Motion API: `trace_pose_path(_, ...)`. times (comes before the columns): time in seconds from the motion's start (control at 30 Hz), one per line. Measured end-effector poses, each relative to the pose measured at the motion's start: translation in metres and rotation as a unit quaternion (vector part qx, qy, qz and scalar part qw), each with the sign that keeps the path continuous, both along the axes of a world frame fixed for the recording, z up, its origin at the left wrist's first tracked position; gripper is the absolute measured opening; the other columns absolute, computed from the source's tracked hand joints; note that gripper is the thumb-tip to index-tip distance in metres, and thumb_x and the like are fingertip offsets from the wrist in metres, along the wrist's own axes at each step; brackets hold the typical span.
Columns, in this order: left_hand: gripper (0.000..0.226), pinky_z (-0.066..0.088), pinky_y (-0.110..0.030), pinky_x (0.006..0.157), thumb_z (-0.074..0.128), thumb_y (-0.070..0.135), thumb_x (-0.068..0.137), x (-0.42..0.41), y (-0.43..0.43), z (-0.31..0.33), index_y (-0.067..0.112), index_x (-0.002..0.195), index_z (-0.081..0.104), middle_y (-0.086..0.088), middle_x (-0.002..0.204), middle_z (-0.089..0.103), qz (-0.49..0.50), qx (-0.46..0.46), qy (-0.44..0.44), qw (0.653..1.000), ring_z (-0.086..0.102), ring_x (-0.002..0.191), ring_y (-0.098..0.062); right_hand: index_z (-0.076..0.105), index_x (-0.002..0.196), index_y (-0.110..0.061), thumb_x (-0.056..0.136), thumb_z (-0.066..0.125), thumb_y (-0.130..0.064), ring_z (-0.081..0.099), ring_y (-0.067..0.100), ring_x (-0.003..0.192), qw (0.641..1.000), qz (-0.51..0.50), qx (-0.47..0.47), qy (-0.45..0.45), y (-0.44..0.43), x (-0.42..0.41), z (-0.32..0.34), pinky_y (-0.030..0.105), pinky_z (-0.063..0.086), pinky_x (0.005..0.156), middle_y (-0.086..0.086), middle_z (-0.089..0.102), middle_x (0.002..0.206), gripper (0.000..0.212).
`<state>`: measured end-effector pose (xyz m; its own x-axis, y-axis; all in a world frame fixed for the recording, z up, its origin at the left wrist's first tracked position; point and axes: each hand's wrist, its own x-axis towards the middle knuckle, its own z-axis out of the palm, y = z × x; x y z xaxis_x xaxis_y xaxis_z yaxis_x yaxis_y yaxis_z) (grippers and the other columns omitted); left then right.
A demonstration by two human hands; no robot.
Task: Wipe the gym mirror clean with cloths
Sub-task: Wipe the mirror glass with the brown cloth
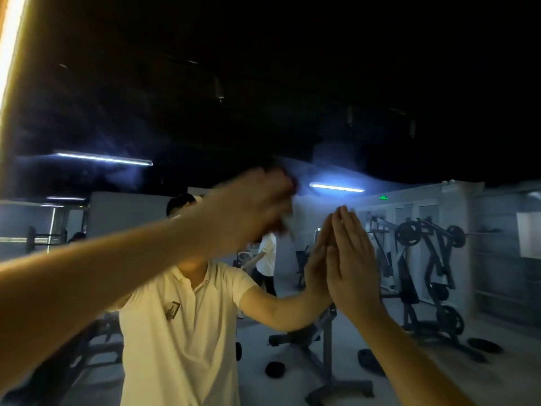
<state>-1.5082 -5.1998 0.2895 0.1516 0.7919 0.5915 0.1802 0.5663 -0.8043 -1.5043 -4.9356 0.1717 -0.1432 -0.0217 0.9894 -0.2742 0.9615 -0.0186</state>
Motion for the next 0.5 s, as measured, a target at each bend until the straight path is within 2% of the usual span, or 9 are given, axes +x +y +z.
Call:
trace_pose_path(0.03, 0.056, 0.018, -0.048, 0.126, 0.037, 0.040, 0.106, 0.001, -0.004, 0.027, 0.011, 0.153, 0.042, -0.023, 0.161, 0.034, 0.005, 0.081, -0.015, 0.997, 0.026, 0.152, -0.037, 0.018, 0.162, -0.015, 0.108, 0.027, -0.027, 0.007, 0.018, 0.159, 1.000, 0.005, 0.005, -0.005, 0.002, 0.001, 0.000, 0.054, 0.020, 0.126, 0.003, 0.013, 0.172, 0.057)
trace_pose_path(0.1, 0.065, 0.007, -0.046, 0.129, 0.034, 0.043, 0.108, -0.001, -0.001, 0.058, 0.013, 0.163, 0.020, -0.022, 0.170, 0.014, -0.005, 0.200, -0.066, 0.978, 0.010, 0.159, -0.036, 0.020, 0.162, -0.016, 0.109, 0.027, -0.026, 0.010, 0.018, 0.159, 1.000, 0.023, 0.018, -0.007, 0.008, 0.002, -0.001, 0.056, 0.024, 0.125, 0.001, 0.015, 0.172, 0.055)
trace_pose_path(0.17, 0.070, 0.005, -0.049, 0.130, 0.035, 0.043, 0.107, -0.003, 0.022, 0.047, 0.010, 0.164, 0.013, -0.022, 0.171, 0.009, -0.009, 0.218, -0.094, 0.971, 0.003, 0.159, -0.036, 0.021, 0.162, -0.017, 0.109, 0.028, -0.025, 0.013, 0.016, 0.158, 0.999, 0.042, 0.018, -0.011, 0.014, 0.006, 0.000, 0.055, 0.026, 0.124, -0.001, 0.017, 0.171, 0.054)
trace_pose_path(0.23, 0.072, 0.013, -0.056, 0.128, 0.044, 0.043, 0.104, -0.004, 0.051, 0.000, 0.007, 0.162, 0.019, -0.022, 0.168, 0.018, -0.003, 0.138, -0.069, 0.988, 0.009, 0.158, -0.041, 0.022, 0.163, -0.015, 0.108, 0.028, -0.023, 0.014, 0.013, 0.158, 0.998, 0.056, 0.001, -0.012, 0.017, 0.006, -0.001, 0.051, 0.025, 0.126, -0.003, 0.018, 0.171, 0.055)
trace_pose_path(0.3, 0.068, 0.013, -0.062, 0.127, 0.050, 0.034, 0.100, 0.001, 0.067, -0.059, 0.007, 0.158, 0.030, -0.022, 0.164, 0.028, 0.002, 0.035, -0.093, 0.995, 0.017, 0.155, -0.043, 0.024, 0.162, -0.016, 0.108, 0.030, -0.021, 0.014, 0.012, 0.158, 0.997, 0.067, -0.031, -0.007, 0.015, 0.006, -0.003, 0.049, 0.025, 0.126, -0.004, 0.018, 0.171, 0.055)
trace_pose_path(0.37, 0.059, 0.002, -0.058, 0.128, 0.023, 0.026, 0.102, 0.008, 0.061, -0.097, 0.007, 0.156, 0.037, -0.021, 0.164, 0.031, 0.036, -0.077, -0.124, 0.989, 0.020, 0.154, -0.043, 0.025, 0.162, -0.018, 0.107, 0.027, -0.026, 0.014, 0.013, 0.158, 0.997, 0.054, -0.056, -0.006, 0.010, 0.005, -0.005, 0.049, 0.025, 0.126, -0.003, 0.018, 0.171, 0.056)
trace_pose_path(0.4, 0.060, 0.005, -0.056, 0.128, 0.016, 0.028, 0.104, 0.009, 0.054, -0.104, 0.008, 0.155, 0.039, -0.019, 0.164, 0.032, 0.054, -0.115, -0.135, 0.983, 0.022, 0.153, -0.041, 0.024, 0.162, -0.018, 0.106, 0.025, -0.028, 0.014, 0.013, 0.158, 0.997, 0.043, -0.061, -0.011, 0.007, 0.006, -0.005, 0.049, 0.025, 0.126, -0.002, 0.017, 0.171, 0.057)
trace_pose_path(0.47, 0.053, 0.025, -0.054, 0.123, 0.051, 0.026, 0.100, 0.007, 0.037, -0.095, 0.011, 0.150, 0.044, -0.017, 0.156, 0.040, 0.037, -0.153, -0.088, 0.984, 0.034, 0.146, -0.037, 0.024, 0.162, -0.016, 0.104, 0.022, -0.030, 0.013, 0.015, 0.158, 0.997, 0.025, -0.066, -0.018, 0.001, 0.006, -0.005, 0.049, 0.025, 0.126, 0.000, 0.017, 0.171, 0.060)
trace_pose_path(0.5, 0.055, 0.029, -0.052, 0.121, 0.059, 0.027, 0.098, 0.005, 0.027, -0.080, 0.013, 0.149, 0.043, -0.015, 0.153, 0.040, 0.038, -0.149, -0.062, 0.986, 0.035, 0.145, -0.034, 0.023, 0.162, -0.015, 0.104, 0.023, -0.030, 0.012, 0.015, 0.158, 0.998, 0.016, -0.066, -0.016, -0.002, 0.005, -0.005, 0.050, 0.024, 0.126, 0.001, 0.016, 0.171, 0.060)
